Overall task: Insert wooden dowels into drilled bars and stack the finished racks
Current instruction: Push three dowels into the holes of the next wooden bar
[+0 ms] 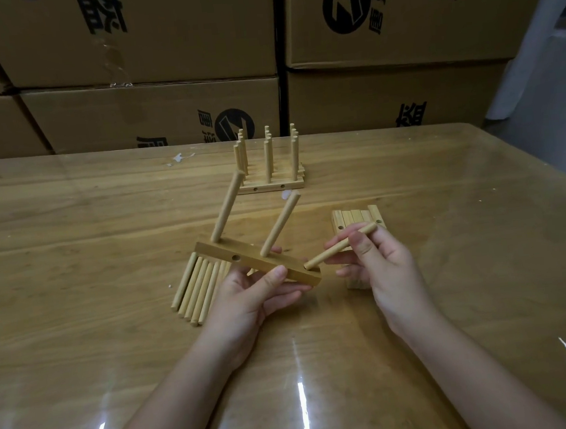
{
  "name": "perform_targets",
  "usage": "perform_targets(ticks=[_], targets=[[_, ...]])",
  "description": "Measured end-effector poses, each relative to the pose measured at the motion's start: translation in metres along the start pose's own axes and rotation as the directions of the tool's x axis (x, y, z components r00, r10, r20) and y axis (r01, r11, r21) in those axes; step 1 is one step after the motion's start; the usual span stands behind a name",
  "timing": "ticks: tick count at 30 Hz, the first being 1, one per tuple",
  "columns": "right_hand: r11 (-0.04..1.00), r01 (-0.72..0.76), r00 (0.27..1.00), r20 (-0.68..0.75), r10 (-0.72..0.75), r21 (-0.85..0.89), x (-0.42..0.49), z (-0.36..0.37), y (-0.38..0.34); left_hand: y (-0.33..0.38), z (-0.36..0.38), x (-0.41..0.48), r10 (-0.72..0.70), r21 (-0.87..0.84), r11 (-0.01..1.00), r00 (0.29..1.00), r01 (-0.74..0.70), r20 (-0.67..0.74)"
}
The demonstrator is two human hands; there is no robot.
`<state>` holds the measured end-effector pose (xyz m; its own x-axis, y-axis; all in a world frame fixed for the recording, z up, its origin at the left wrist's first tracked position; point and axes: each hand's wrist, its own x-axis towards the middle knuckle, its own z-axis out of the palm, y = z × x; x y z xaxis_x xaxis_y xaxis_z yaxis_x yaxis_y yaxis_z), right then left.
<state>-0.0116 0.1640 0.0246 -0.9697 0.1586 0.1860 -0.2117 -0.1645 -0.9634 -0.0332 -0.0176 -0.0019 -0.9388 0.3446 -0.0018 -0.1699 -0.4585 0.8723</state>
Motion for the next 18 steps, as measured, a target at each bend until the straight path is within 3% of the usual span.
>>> perform_targets(ticks=[18], targets=[[0.961, 0.124, 0.992, 0.05, -0.115, -0.248, -0.0044, 0.0026, 0.0072, -0.0029, 0.0016, 0.0003, -0.015, 0.116, 0.993, 1.0, 0.013, 0.018]])
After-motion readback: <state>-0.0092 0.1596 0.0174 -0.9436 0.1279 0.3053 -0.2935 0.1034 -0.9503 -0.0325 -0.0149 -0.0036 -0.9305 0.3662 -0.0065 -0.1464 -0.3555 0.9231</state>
